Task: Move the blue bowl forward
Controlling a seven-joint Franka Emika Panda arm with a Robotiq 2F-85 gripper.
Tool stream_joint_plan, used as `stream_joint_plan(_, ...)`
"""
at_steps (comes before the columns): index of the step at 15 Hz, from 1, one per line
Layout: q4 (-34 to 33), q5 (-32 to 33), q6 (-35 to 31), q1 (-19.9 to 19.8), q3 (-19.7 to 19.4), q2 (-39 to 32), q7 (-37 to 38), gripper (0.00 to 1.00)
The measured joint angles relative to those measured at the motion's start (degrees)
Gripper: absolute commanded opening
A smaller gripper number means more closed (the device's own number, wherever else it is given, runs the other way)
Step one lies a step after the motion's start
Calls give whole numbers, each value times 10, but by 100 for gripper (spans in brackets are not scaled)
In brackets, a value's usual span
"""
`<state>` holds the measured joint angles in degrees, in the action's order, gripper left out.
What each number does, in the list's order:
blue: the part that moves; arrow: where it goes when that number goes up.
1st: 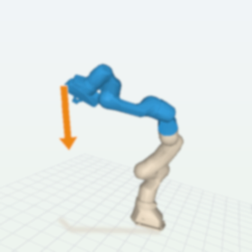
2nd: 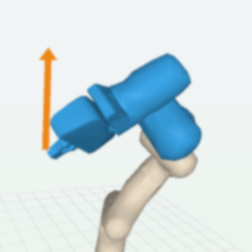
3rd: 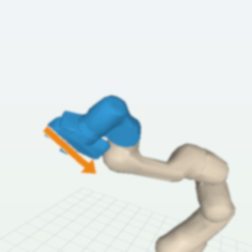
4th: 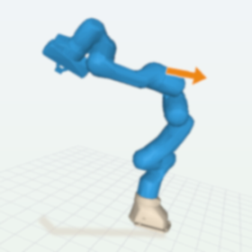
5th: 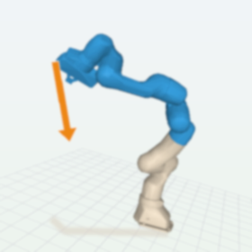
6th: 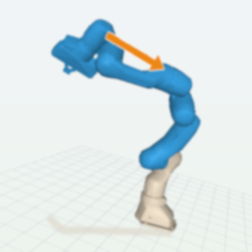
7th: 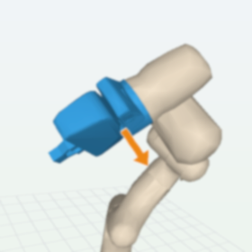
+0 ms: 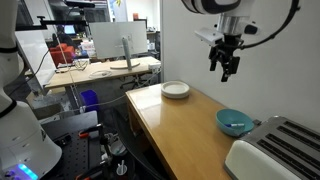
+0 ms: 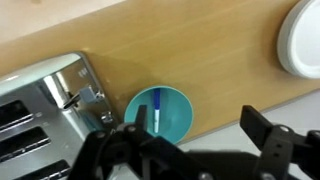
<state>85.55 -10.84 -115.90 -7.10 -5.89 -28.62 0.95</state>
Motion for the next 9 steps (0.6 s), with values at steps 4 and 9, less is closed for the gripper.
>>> stream_joint_plan(4, 0, -40, -22, 3, 11, -39, 103, 100)
stream_joint_plan(9, 7, -89, -27, -2, 13, -73, 172, 100)
